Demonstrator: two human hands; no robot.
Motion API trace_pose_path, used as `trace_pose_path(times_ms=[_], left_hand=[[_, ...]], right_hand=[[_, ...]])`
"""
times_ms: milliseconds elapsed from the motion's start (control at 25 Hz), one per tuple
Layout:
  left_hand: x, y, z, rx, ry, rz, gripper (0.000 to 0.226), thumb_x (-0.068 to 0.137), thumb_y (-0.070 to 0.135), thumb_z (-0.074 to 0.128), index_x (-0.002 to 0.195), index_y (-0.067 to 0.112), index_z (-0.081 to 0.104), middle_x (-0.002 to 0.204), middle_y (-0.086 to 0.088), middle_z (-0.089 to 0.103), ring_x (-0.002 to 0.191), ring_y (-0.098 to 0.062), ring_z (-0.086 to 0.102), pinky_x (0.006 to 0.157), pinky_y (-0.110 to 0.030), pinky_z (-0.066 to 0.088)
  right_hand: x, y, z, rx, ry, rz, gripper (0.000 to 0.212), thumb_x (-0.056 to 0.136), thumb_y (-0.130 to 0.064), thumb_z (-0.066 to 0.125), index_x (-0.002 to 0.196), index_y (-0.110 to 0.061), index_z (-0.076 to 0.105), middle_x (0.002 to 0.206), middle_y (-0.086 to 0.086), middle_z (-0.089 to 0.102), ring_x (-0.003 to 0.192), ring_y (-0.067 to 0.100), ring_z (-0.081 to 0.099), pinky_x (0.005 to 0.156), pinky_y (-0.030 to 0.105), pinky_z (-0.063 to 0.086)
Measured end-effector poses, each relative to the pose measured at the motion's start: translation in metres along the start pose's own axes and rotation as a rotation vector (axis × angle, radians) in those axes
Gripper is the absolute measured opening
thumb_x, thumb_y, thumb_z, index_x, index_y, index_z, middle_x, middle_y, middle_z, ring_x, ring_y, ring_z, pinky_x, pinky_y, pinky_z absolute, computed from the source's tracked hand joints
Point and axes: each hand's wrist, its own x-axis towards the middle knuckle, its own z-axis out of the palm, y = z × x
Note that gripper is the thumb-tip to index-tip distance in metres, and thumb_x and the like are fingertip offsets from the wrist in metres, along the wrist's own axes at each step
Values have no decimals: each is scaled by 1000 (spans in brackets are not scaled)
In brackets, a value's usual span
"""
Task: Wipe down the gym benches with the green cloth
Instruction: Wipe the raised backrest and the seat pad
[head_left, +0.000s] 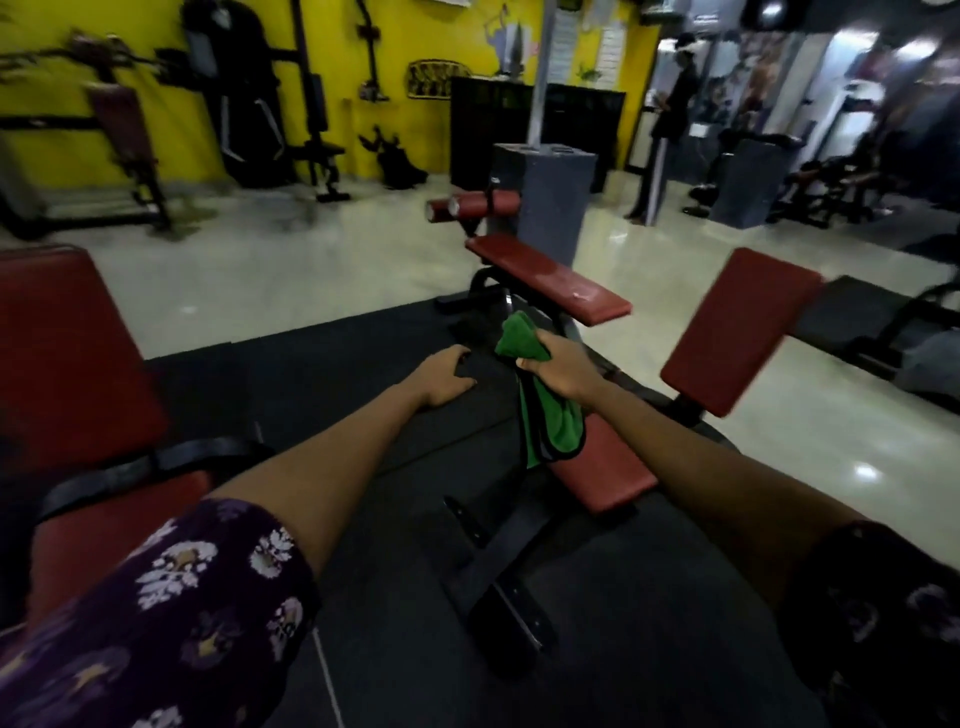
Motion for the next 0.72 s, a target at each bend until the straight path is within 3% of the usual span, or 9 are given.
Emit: trace_pose_path(times_ms=[80, 200, 360, 720], left_hand=[[17, -14, -15, -8, 51, -69, 57, 94, 18, 55, 143, 3, 30, 144, -17, 38, 131, -28, 39, 103, -31, 32], [36, -44, -35, -26, 126, -205, 56, 95, 18, 54, 143, 3, 29, 144, -16, 38, 131, -27, 39, 104, -31, 33], [54, -99, -65, -32, 212, -355, 57, 94, 16, 55, 143, 4, 29, 146, -15, 37, 133, -27, 37, 104, -29, 32], [165, -230, -148, -38, 238, -425, 58, 94, 17, 56, 143, 5, 29, 146, -14, 36, 134, -27, 37, 106, -32, 32]], right_hand=[[43, -4, 2, 14, -42, -57, 56, 91, -26, 61, 140, -7, 42, 136, 13, 52, 124, 27, 49, 96, 28, 37], [107, -17, 19, 50, -101, -159, 51, 90, -26, 61, 137, -10, 46, 121, 16, 59, 110, 29, 57, 87, 30, 43], [185, -44, 66, 69, -197, -255, 57, 89, -36, 61, 139, -15, 44, 119, 16, 56, 108, 31, 56, 92, 39, 47], [361, -105, 155, 75, -258, -298, 57, 93, -36, 56, 141, -13, 39, 124, 16, 49, 113, 32, 52, 86, 34, 42]])
